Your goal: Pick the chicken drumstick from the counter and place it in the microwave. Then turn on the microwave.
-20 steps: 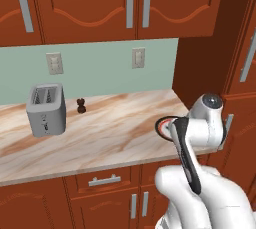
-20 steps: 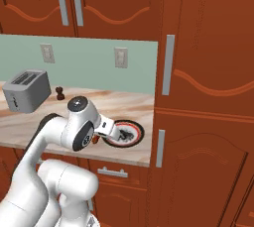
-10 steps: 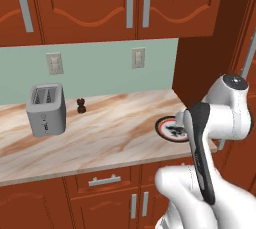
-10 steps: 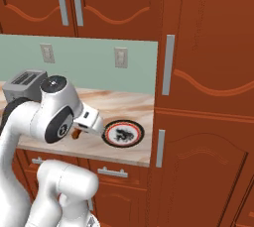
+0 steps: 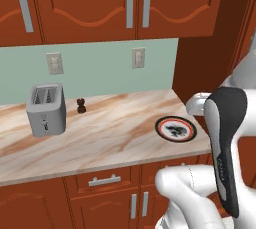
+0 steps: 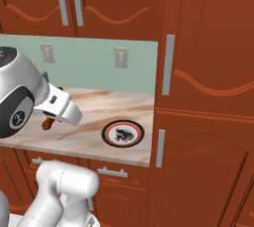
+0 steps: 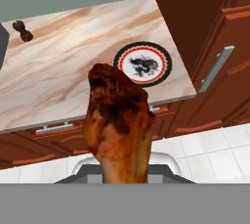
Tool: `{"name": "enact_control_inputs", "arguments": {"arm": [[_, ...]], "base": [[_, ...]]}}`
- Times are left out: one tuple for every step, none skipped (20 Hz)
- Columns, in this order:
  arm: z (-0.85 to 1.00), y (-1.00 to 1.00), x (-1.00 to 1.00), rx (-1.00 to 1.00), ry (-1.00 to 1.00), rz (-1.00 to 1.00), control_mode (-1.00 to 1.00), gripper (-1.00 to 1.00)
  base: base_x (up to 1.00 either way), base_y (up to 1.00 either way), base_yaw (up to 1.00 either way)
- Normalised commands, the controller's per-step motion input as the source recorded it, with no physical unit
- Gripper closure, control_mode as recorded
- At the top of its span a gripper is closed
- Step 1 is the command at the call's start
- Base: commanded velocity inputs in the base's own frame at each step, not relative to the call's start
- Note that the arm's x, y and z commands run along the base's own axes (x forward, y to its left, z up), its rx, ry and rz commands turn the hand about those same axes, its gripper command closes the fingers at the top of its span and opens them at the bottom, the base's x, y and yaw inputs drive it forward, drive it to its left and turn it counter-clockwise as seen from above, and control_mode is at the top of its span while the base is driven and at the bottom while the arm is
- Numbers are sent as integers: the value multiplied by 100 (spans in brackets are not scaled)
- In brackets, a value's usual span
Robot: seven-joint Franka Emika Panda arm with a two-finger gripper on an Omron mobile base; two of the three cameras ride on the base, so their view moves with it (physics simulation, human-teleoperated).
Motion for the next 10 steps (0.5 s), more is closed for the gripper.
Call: {"name": "enact_control_inputs", "arguments": {"arm": [[100, 0, -54, 0, -4, 1, -100, 100], [87, 0, -37, 0, -1, 1, -100, 100], [71, 0, -18, 0, 0, 6, -100, 100], [61, 0, -27, 0, 0, 9, -100, 100], [49, 0, -37, 0, 0, 11, -100, 100], [30, 0, -39, -1, -1, 14, -100, 100], [25, 0, -41, -8, -4, 17, -100, 100], [14, 0, -41, -5, -4, 17, -100, 100], [0, -5, -44, -1, -6, 17, -100, 100], [0, 0, -20, -3, 0, 15, -100, 100]], "base": [[0, 0, 0], [0, 0, 0], [0, 0, 0], [0, 0, 0], [0, 0, 0], [0, 0, 0], [0, 0, 0], [0, 0, 0], [0, 0, 0], [0, 0, 0]]}}
